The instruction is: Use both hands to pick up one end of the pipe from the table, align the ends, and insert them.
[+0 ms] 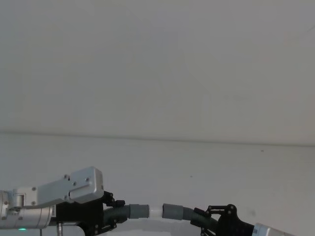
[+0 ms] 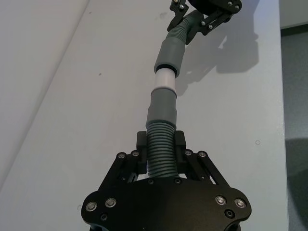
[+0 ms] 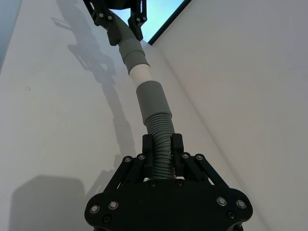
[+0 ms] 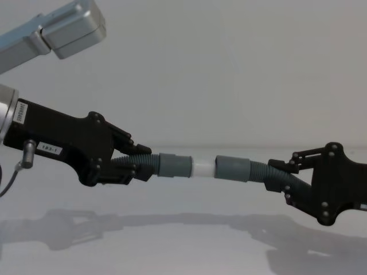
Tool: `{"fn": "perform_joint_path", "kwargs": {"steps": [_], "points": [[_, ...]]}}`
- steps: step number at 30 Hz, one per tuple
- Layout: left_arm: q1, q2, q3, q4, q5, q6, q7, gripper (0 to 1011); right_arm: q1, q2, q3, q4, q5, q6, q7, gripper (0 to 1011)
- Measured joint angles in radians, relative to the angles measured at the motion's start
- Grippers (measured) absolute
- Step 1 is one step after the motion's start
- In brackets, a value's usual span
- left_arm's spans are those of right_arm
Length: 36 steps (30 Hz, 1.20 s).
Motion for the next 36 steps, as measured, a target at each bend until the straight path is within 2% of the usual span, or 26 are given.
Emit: {"fn": "perform_joint_path", "kwargs": {"steps": [36], "points": [[-0.007, -0.012, 0.005, 0.014, -0.002, -0.009, 0.004, 292, 0.016, -0.01, -0.011, 0.021, 0.016, -0.022, 0.018, 214]]}}
